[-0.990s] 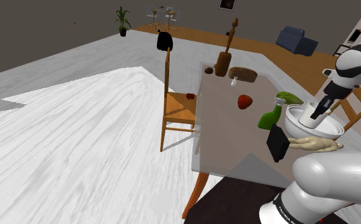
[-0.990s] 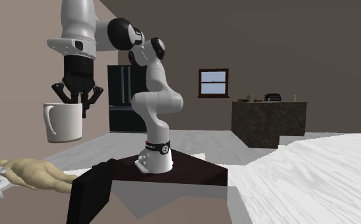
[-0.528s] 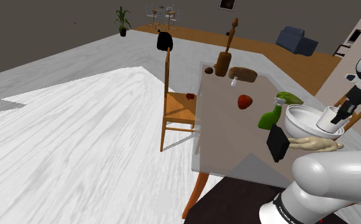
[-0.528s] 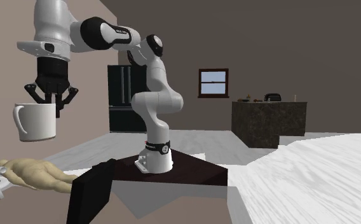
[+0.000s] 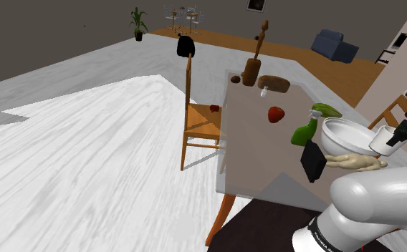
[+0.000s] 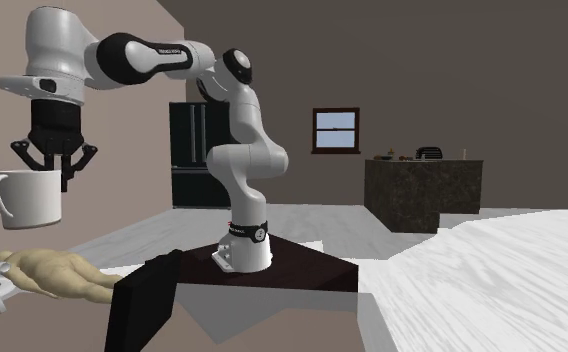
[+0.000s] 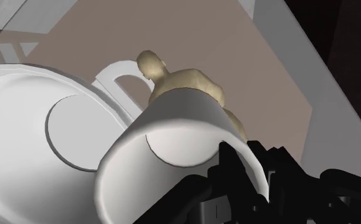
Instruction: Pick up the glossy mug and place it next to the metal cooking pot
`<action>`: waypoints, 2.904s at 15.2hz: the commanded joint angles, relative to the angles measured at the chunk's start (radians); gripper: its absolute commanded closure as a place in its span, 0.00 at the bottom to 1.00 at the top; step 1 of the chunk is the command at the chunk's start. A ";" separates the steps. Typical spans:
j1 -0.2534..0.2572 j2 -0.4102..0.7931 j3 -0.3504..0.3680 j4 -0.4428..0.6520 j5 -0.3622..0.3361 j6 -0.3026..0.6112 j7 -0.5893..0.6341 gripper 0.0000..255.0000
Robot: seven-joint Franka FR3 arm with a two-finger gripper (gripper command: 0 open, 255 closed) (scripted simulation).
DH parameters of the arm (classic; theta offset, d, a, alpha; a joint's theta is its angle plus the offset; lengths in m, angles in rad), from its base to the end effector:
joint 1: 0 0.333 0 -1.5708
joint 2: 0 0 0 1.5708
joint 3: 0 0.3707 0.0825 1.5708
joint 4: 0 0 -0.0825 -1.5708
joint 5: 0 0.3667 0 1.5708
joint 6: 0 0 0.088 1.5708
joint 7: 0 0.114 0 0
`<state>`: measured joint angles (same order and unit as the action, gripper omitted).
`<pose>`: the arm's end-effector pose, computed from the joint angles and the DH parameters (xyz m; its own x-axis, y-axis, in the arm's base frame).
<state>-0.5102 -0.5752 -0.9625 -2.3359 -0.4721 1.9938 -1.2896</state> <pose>-0.0403 -0.4245 0.4978 0.9957 0.0839 0.0395 0.0819 -0.9954 0.0488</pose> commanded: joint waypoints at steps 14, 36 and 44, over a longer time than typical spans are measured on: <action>0.061 0.098 -0.153 -0.120 -0.019 0.229 -0.017 1.00; 0.608 0.324 -0.783 -0.215 0.074 0.610 -0.110 1.00; 0.678 0.340 -0.852 -0.218 0.099 0.631 -0.128 1.00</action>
<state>0.1502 -0.2352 -1.7965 -2.5460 -0.3760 2.8148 -1.4121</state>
